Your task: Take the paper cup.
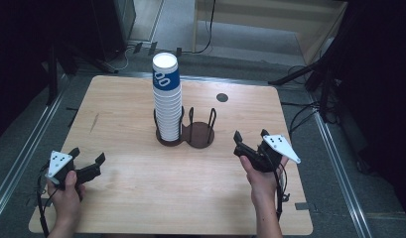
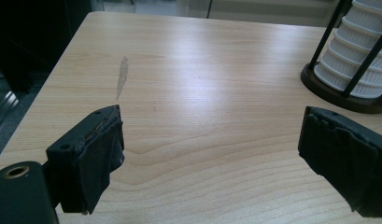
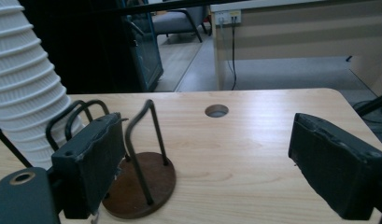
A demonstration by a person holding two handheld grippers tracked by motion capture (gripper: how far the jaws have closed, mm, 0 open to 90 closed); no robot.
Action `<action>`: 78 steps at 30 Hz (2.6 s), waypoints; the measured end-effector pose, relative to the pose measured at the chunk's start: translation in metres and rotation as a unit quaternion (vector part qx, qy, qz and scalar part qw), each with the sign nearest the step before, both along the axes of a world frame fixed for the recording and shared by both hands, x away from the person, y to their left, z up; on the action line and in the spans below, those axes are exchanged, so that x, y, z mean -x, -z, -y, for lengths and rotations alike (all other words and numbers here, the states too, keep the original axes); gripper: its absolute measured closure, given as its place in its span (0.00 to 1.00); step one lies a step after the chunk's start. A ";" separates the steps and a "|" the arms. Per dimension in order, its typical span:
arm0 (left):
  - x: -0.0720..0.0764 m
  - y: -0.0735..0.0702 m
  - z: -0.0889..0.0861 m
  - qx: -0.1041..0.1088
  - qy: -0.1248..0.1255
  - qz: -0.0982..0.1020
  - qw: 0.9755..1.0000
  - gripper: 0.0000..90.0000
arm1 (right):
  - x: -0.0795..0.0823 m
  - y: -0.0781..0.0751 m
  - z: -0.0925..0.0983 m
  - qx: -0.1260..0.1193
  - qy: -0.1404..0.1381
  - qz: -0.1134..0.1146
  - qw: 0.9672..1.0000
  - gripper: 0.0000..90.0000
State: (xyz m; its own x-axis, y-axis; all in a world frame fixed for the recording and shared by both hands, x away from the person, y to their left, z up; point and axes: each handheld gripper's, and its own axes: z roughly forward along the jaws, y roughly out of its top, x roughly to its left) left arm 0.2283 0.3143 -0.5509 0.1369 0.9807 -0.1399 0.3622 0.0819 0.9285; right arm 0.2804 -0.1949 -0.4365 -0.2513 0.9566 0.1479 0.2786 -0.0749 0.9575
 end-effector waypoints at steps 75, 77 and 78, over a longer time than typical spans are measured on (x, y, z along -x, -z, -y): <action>-0.006 0.000 -0.001 0.006 0.001 -0.019 1.000 0.09 | -0.053 -0.054 -0.164 -0.007 -0.127 0.013 0.992 0.02; -0.005 0.000 -0.001 0.007 0.001 -0.018 1.000 0.09 | -0.055 -0.054 -0.169 -0.004 -0.126 0.013 0.992 0.02; -0.005 0.000 -0.001 0.007 0.002 -0.018 1.000 0.09 | -0.056 -0.055 -0.170 -0.004 -0.127 0.011 0.992 0.02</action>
State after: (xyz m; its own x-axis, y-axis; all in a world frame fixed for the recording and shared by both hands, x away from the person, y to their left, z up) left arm 0.2336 0.3150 -0.5509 0.1351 0.9779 -0.1594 0.3965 0.0941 0.9132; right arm 0.3360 -0.0249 -0.3820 -0.4865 0.8612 0.1469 0.2683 -0.0128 0.9633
